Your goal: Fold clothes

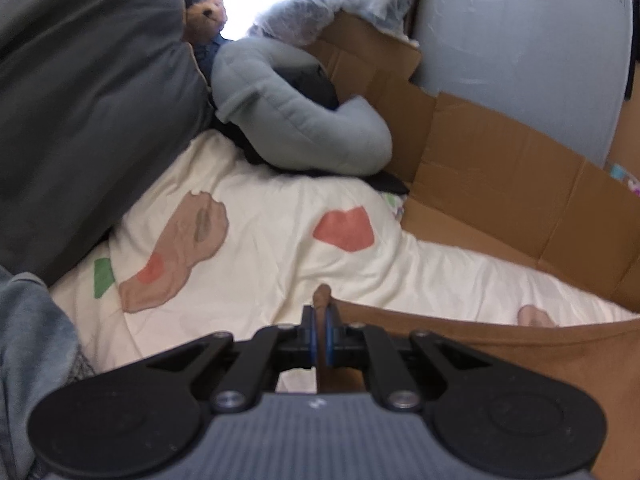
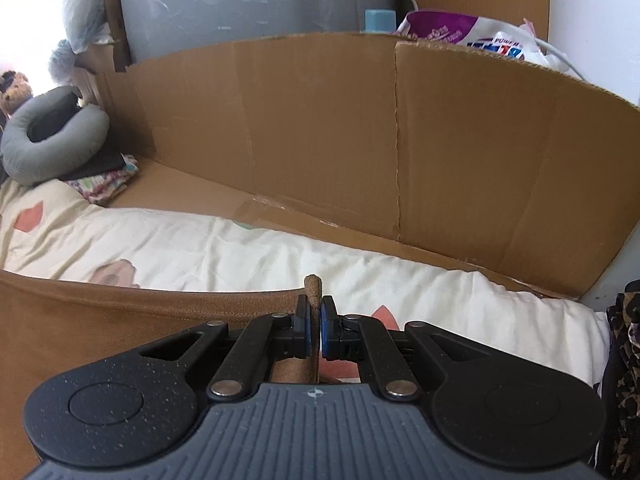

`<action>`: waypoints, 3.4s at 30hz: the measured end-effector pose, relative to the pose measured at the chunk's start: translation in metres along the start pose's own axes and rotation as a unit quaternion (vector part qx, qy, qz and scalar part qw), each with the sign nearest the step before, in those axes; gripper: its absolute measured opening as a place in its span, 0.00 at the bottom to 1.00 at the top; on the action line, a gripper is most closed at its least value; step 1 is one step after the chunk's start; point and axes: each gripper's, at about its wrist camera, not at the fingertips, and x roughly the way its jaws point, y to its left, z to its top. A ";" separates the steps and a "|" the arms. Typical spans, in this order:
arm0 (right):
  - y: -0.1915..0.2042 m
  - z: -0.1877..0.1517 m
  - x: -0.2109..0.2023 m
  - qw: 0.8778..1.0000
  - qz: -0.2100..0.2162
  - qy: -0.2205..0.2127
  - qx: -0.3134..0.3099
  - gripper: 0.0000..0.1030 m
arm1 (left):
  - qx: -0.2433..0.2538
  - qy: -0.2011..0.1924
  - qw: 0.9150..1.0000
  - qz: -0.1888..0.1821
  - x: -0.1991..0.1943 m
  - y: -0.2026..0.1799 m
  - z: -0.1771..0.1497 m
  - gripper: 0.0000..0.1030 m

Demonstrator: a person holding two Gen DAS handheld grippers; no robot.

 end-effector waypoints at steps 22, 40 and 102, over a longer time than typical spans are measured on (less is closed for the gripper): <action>-0.001 0.000 0.074 0.996 -0.026 0.089 -0.006 0.03 | 0.072 0.074 0.994 0.042 0.070 -0.013 -0.007 0.04; 0.004 0.007 0.012 0.996 0.057 0.070 0.017 0.47 | 0.094 0.067 0.993 -0.014 -0.003 -0.052 0.001 0.47; 0.007 -0.120 -0.113 0.988 0.059 0.133 0.046 0.30 | 0.072 0.158 0.983 0.056 -0.150 -0.053 -0.161 0.52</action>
